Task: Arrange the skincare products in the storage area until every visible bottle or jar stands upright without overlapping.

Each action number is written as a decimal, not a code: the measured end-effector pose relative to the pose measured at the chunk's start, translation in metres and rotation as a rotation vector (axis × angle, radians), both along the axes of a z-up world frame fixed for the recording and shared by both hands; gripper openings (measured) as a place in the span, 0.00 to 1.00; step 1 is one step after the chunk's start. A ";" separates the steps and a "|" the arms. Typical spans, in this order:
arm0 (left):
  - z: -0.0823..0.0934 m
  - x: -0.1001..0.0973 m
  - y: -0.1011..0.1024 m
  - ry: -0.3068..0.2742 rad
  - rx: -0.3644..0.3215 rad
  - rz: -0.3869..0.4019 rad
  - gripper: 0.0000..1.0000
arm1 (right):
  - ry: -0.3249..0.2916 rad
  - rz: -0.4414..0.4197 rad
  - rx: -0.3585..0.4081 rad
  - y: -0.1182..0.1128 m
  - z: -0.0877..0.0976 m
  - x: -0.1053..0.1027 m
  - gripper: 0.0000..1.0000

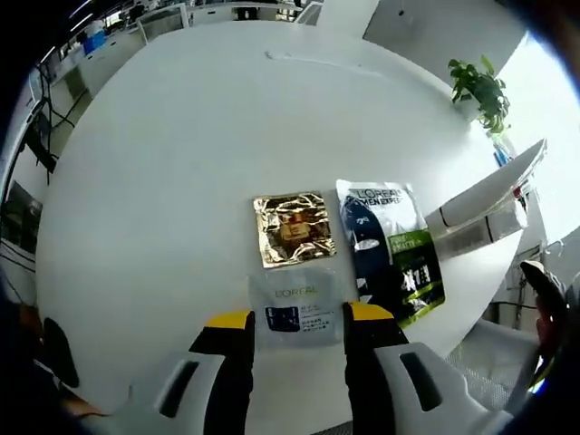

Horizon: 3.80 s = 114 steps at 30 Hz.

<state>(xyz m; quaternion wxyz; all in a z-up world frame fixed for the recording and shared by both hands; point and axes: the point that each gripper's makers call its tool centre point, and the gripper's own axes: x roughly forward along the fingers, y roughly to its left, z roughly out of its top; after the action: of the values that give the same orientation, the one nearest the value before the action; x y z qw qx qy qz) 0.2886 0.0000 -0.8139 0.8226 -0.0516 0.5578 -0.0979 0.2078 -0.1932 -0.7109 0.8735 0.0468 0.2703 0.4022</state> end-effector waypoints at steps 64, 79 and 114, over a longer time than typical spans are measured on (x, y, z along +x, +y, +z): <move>0.032 0.003 0.011 -0.234 -0.165 0.025 0.71 | 0.022 -0.001 -0.017 -0.001 -0.005 -0.001 0.98; 0.093 -0.039 0.036 -0.578 -0.252 -0.006 0.99 | 0.015 0.007 -0.077 0.000 -0.008 -0.002 1.00; 0.101 -0.061 0.013 -0.692 -0.209 -0.174 0.99 | 0.041 -0.027 -0.101 -0.005 -0.013 -0.001 1.00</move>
<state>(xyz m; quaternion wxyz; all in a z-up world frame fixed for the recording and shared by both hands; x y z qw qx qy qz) 0.2280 0.0134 -0.7132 0.9415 -0.0516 0.2359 -0.2353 0.2065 -0.1985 -0.7236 0.8744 0.0147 0.3074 0.3751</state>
